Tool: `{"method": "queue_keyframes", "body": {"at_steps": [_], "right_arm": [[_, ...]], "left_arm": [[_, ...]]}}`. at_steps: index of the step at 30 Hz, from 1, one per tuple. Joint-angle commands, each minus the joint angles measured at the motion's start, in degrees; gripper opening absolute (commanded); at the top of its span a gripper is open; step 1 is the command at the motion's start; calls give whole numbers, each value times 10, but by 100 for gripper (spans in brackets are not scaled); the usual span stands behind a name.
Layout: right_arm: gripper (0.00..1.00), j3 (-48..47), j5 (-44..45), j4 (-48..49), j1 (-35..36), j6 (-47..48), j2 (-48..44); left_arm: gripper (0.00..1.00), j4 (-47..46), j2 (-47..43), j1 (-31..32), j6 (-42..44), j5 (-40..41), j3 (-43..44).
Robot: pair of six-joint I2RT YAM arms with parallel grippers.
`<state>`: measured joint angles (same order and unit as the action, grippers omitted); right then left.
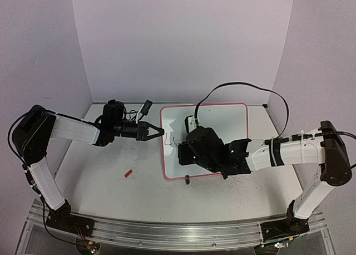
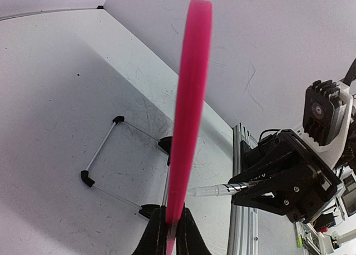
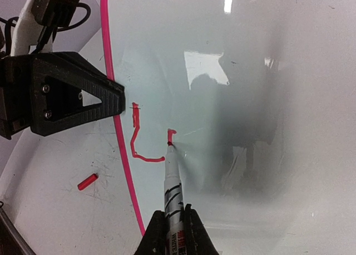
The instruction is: Write a sentence on the whiteboard
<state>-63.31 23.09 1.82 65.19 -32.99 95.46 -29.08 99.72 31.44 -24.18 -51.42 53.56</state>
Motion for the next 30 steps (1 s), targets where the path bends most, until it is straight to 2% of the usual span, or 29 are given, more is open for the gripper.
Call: {"method": "queue_keyframes", "body": {"at_steps": [1, 14, 23, 30], "right_arm": [[0, 9, -4, -15, 0, -12, 8], [0, 23, 24, -17, 0, -29, -6], [0, -3, 71, -17, -1, -14, -7], [0, -9, 74, -17, -4, -10, -4]], "left_arm": [[0, -12, -2, 7, -14, -34, 15], [0, -11, -1, 8, -15, -34, 16], [0, -11, -3, 8, -15, -35, 15], [0, -12, -3, 9, -15, -37, 15]]}}
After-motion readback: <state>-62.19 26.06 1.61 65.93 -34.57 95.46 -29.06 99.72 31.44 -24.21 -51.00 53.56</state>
